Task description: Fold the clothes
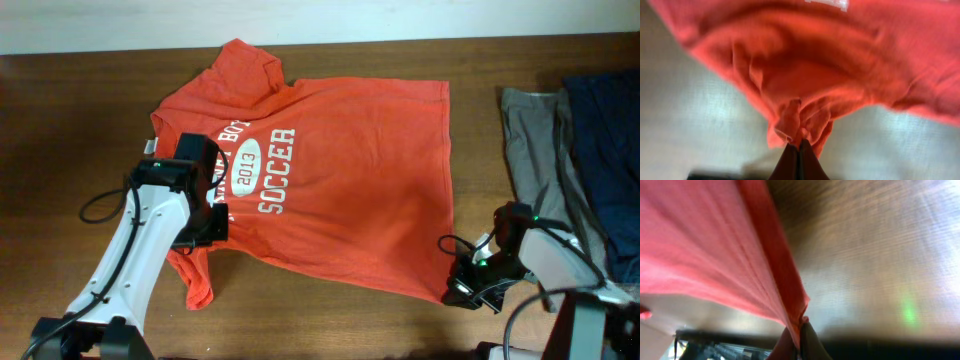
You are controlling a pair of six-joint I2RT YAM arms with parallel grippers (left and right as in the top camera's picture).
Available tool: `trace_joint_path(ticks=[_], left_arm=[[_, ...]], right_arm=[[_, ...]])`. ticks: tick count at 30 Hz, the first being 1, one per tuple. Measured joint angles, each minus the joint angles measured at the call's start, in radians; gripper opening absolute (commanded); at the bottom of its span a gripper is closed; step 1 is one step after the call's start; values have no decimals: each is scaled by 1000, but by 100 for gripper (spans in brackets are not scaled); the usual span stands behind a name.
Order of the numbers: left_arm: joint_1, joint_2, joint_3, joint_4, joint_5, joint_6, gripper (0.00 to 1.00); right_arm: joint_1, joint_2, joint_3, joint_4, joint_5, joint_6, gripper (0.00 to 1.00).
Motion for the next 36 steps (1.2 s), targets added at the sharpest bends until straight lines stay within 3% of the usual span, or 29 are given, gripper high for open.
trace_joint_path(ticks=[5,12,18,27,32,33,34,36], left_arm=[[0,-26,42,-84,-1,-3,0],[0,-105,79,10,-18,10,0],[0,-103,79,206,-19,87,0],[0,-81,80,524,31,292,0],[0,-6,80,601,47,339,1],[0,10,80,607,50,346,4],[0,24,80,613,50,350,11],[0,59,80,626,50,359,41]], right_arm=[[0,-140,135,-132,-9,-18,4],[0,-241,308,-132,-18,-19,4],[0,-172,328,-3,-19,-3,4],[0,41,327,356,-77,13,4],[0,132,327,539,-140,24,5],[0,146,327,566,-145,27,13],[0,159,327,590,-149,31,29],[0,181,327,626,-156,37,45]])
